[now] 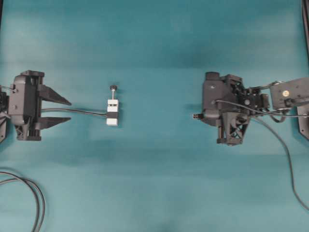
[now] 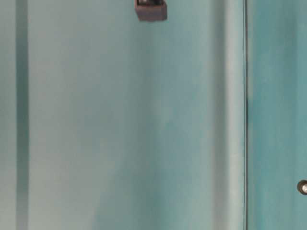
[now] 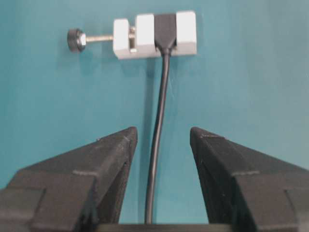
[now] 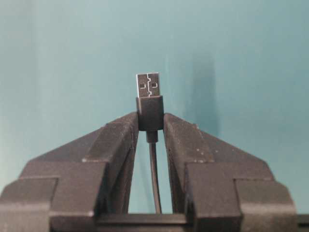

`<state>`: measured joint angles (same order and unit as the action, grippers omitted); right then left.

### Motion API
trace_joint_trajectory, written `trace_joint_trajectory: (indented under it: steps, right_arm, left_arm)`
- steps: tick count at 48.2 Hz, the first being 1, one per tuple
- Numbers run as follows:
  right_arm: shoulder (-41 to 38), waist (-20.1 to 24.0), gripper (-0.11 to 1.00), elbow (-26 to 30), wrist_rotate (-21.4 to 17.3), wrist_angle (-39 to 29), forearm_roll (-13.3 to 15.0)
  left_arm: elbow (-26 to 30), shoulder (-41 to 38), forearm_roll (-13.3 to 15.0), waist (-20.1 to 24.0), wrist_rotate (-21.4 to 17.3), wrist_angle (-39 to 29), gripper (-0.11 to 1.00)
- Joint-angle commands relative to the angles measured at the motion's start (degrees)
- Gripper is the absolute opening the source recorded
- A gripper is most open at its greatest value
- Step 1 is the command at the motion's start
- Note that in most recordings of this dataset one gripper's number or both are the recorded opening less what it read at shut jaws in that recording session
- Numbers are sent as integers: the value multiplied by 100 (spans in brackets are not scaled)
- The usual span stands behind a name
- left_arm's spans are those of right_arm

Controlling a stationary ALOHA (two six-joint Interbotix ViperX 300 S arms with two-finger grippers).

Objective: Insert the USB cable into the female connector supported by the left arm.

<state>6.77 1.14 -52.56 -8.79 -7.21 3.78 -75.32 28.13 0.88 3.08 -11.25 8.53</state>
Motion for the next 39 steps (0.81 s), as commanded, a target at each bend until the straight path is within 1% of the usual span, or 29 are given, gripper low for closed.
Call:
trace_joint_trajectory:
  steps: [1,7,11,22,27,31,34,37,39]
  right_arm:
    - [-149,-18,22,378,44,-105,18]
    - [-527,-18,22,879,62,-264,18]
    - [-765,-18,22,1318,62,-431,18]
    - [-1301,-18,22,2470,62,-1301,18]
    - [-1564,-18,22,2918,62,-1679,18]
    - [-1758,-18,22,3190,62,-1890,26]
    - [-1872,-18,22,3322,62,-1969,105]
    - [-1960,-18,22,3445,44,-1978,229]
    - [-2013,-9,22,3533,35,-1986,308]
  left_arm:
    - [0,-202,-9,18,-53,492,56]
    - [-26,-580,-9,18,-9,905,56]
    - [26,-844,-9,18,-9,1072,56]
    - [255,-1582,-9,18,-18,1582,57]
    - [334,-1907,0,18,18,1907,64]
    - [369,-2162,0,18,26,2145,76]
    - [404,-2338,0,18,26,2312,86]
    - [439,-2496,0,18,26,2435,92]
    - [492,-2602,0,18,26,2479,93]
